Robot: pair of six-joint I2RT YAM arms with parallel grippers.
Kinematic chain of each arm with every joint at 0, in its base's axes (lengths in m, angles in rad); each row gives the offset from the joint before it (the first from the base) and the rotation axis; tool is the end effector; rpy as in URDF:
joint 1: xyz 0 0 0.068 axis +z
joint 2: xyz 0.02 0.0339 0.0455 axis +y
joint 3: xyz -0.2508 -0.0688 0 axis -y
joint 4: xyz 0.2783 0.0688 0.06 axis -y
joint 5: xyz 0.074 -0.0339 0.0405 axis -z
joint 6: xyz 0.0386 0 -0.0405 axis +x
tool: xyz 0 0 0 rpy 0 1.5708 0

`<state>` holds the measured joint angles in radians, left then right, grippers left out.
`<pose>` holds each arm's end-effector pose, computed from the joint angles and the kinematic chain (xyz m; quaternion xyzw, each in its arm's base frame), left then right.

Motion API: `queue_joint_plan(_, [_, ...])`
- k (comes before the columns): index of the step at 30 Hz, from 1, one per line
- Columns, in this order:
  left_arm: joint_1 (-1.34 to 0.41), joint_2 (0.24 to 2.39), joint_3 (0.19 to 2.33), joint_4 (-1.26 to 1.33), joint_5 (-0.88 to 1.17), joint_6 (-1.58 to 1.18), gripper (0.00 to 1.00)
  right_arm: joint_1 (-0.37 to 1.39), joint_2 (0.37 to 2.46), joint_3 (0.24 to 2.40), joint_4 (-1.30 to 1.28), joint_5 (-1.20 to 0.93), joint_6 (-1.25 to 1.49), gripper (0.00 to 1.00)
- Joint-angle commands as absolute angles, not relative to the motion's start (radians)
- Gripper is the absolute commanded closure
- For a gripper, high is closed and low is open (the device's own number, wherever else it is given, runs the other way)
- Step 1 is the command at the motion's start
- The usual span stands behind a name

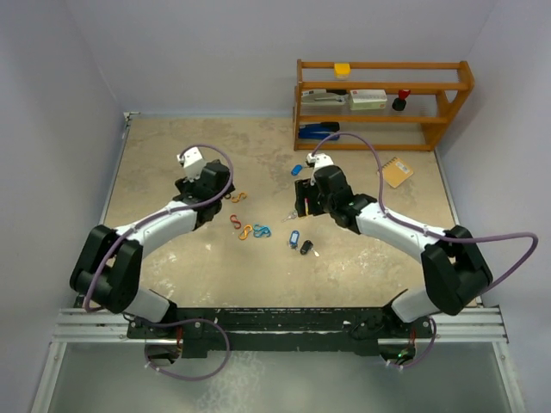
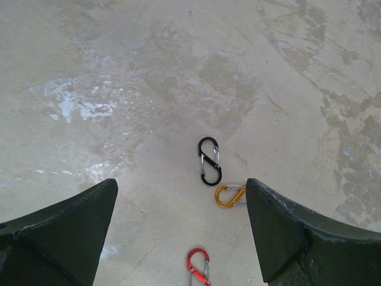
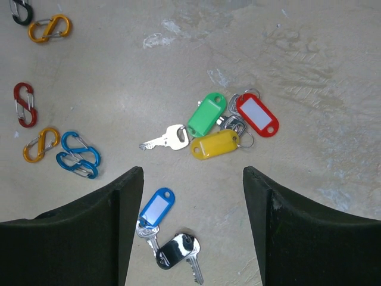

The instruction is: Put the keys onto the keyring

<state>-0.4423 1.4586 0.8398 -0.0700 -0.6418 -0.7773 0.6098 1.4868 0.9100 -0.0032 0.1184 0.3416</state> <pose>0.3121 -0.1223 0.1835 -0.2758 0.8237 0.0019 0.4954 0.2968 0.2018 0.2004 -0.0895 0.8741 0.1711 0.4457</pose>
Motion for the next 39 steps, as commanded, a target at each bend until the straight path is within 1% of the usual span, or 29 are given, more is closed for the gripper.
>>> queue_joint_plan(1, [-0.493, 1.557, 0.932, -0.036, -0.755, -0.864, 0.14, 0.614, 1.415, 0.913, 0.009, 0.15, 0.348, 0.29])
queue_joint_plan(6, [-0.507, 1.708, 1.022, -0.071, -0.773, -0.902, 0.15, 0.614, 1.363, 0.871, 0.0, 0.159, 0.351, 0.28])
queue_joint_plan(11, [-0.509, 1.777, 1.056, -0.067, -0.775, -0.921, 0.15, 0.614, 1.314, 0.844, 0.001, 0.183, 0.355, 0.28])
queue_joint_plan(31, [-0.519, 1.897, 1.109, -0.069, -0.749, -0.937, 0.22, 0.613, 1.324, 0.835, -0.021, 0.178, 0.369, 0.27])
queue_joint_plan(39, [-0.523, 1.91, 1.112, -0.078, -0.757, -0.935, 0.29, 0.614, 1.327, 0.838, -0.02, 0.18, 0.371, 0.27])
